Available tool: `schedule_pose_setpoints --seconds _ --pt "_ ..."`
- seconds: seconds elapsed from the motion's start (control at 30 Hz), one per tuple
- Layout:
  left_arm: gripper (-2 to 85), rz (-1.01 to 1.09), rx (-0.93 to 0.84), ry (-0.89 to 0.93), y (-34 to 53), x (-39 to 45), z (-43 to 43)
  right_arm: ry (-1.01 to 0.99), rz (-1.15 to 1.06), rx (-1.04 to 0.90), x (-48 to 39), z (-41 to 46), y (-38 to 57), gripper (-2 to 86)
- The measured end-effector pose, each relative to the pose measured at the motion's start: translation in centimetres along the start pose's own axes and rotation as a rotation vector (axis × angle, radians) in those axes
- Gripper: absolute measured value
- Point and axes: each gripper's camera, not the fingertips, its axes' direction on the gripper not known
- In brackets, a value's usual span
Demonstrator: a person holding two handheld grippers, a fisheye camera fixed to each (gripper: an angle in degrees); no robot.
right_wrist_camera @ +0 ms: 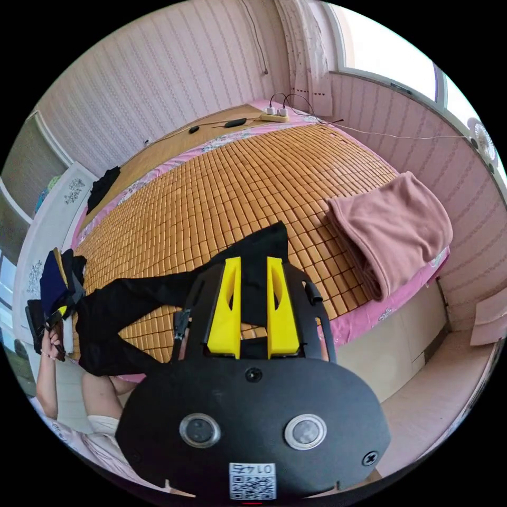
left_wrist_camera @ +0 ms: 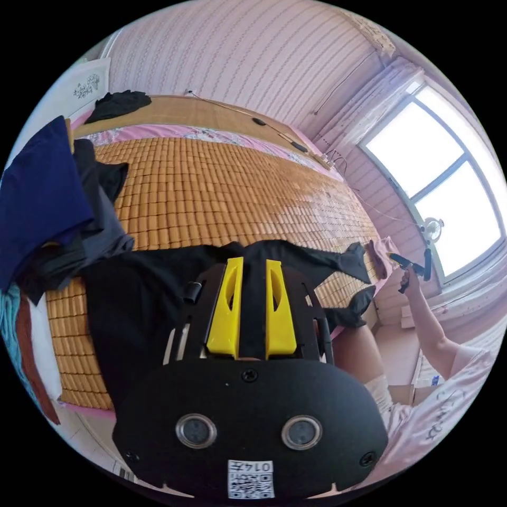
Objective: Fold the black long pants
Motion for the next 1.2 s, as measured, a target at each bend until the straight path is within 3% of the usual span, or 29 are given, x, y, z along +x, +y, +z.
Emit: schedule_pose_setpoints --seconds 0.2,0.43,0.57,0.73,0.97,1.1,1.2 --pt "7.2 -0.180 -0.086 -0.208 9.6 -8.8 -4.3 -0.010 0.050 -0.162 0.6 5.1 2.7 12.5" --pt "8.2 -0.402 -0.044 -0.236 10.9 -15.0 -5.1 0.089 0.042 -0.193 -1.1 6.1 0.1 3.7" --pt "8.3 -0.399 -0.016 -0.247 9.0 -16.1 -5.0 0.015 -0.038 -0.067 -2.0 0.5 -2.1 0.8" --pt "8.9 -0.385 -0.027 -0.291 6.5 -17.6 -4.1 0.060 -0.186 0.053 -4.8 -5.7 -6.4 0.2" --pt "11.5 -0.320 -0.163 -0.334 2.5 -17.7 0.2 0.065 -0.099 0.098 -6.0 -7.1 -11.9 0.3" --pt "10.5 -0.300 -0.160 -0.398 1.8 -17.1 0.3 0.103 -0.052 0.050 -6.5 -5.9 -19.0 0.9" --pt "9.9 -0.293 -0.163 -0.388 1.7 -17.1 0.2 0.204 0.015 -0.097 -7.1 -0.8 -23.7 3.7"
